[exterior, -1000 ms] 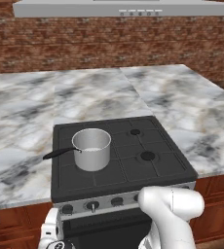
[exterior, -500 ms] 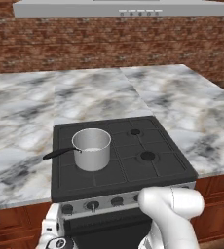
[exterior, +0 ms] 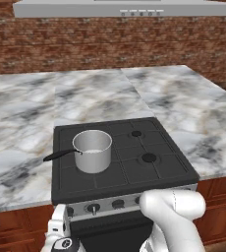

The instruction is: Turn off the front left burner of the stove.

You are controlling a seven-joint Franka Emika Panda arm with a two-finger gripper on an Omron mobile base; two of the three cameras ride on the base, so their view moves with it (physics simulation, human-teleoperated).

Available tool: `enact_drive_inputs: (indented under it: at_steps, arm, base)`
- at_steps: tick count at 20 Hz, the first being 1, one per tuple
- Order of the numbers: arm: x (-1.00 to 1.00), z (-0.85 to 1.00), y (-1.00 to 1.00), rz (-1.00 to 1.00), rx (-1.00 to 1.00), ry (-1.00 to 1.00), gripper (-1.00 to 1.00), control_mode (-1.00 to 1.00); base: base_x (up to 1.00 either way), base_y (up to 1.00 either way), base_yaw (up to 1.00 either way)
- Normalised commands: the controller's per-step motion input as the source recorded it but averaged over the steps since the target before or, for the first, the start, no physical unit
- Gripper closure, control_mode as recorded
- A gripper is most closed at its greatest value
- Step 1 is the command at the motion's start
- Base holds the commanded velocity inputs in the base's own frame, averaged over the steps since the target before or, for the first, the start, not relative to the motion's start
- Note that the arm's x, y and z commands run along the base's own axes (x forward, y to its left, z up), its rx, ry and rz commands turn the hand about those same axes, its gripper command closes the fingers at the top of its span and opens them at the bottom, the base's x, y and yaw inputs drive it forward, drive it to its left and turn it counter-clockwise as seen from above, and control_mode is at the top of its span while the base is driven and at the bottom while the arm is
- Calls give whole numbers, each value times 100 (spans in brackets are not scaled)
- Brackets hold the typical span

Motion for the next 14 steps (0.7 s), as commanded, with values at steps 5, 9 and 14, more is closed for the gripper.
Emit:
enact_drive_inputs:
  at_steps: [5,9,14]
  arm:
    - [1,-3,-4,0,0,0,-100,-100]
    - [0,0,0,0,0,0,-100,-100]
    - [1,-6,1,0,0,0,-100,-100]
  base:
    - [0,0,0]
    - [0,0,0]
    - [0,0,0]
